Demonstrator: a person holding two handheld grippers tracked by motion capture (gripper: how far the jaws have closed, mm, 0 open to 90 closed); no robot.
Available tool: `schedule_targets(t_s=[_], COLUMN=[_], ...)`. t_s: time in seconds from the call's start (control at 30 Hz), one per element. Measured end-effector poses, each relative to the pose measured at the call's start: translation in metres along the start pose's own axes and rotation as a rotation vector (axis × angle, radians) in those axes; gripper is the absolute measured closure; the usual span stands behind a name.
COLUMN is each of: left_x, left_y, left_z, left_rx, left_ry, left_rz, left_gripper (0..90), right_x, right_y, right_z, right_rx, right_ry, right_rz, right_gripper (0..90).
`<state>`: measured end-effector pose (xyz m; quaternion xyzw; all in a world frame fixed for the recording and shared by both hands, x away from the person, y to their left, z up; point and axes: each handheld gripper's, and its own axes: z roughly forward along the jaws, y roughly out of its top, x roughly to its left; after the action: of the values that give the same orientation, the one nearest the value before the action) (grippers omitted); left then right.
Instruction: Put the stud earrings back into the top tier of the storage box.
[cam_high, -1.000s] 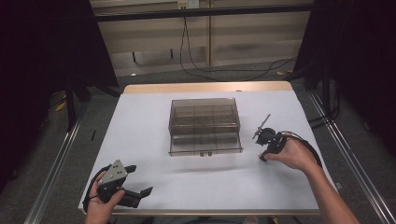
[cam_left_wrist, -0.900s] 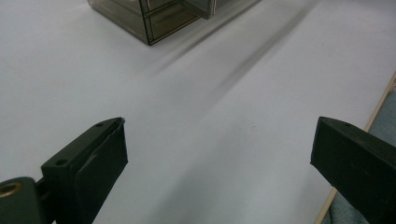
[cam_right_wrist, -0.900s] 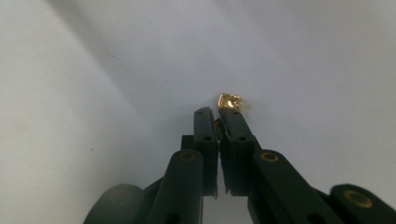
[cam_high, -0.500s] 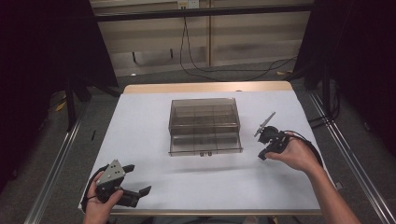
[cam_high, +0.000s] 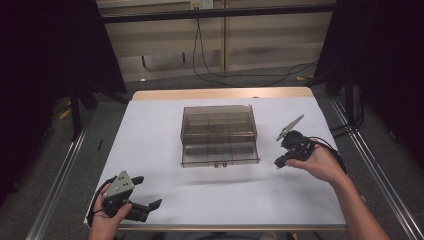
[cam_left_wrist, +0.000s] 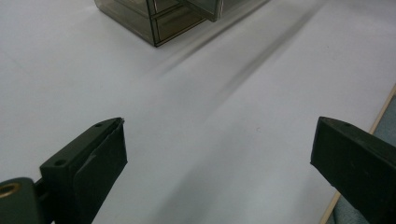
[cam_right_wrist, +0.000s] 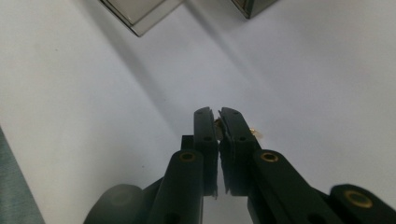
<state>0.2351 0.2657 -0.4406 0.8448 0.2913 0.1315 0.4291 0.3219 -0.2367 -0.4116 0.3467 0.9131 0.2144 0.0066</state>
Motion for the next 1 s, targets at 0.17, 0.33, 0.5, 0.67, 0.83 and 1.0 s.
schedule_targets(t_s=[0.17, 0.33, 0.5, 0.67, 0.83, 1.0], left_x=[0.000, 0.000, 0.000, 0.000, 0.000, 0.000], left_y=[0.000, 0.000, 0.000, 0.000, 0.000, 0.000], left_z=[0.000, 0.000, 0.000, -0.001, -0.001, 0.000], left_rx=[0.002, 0.000, 0.000, 0.000, -0.002, -0.001], left_ry=[-0.002, -0.002, -0.003, -0.003, -0.002, -0.006], left_rz=[0.003, 0.003, 0.003, 0.004, 0.005, 0.002], left_gripper=[3.6, 3.6, 3.5, 3.5, 3.5, 3.5], right_x=[0.002, 0.005, 0.007, 0.010, 0.014, 0.017], right_y=[0.003, 0.008, 0.013, 0.019, 0.026, 0.032], right_z=[-0.006, -0.012, -0.017, -0.024, -0.030, -0.037], right_rx=[-0.030, -0.051, -0.069, -0.083, -0.093, -0.106], right_ry=[0.014, 0.019, 0.023, 0.021, 0.021, 0.019], right_rz=[-0.009, -0.023, -0.036, -0.058, -0.085, -0.107], right_gripper=[86.5, 86.5, 86.5, 86.5, 86.5, 86.5])
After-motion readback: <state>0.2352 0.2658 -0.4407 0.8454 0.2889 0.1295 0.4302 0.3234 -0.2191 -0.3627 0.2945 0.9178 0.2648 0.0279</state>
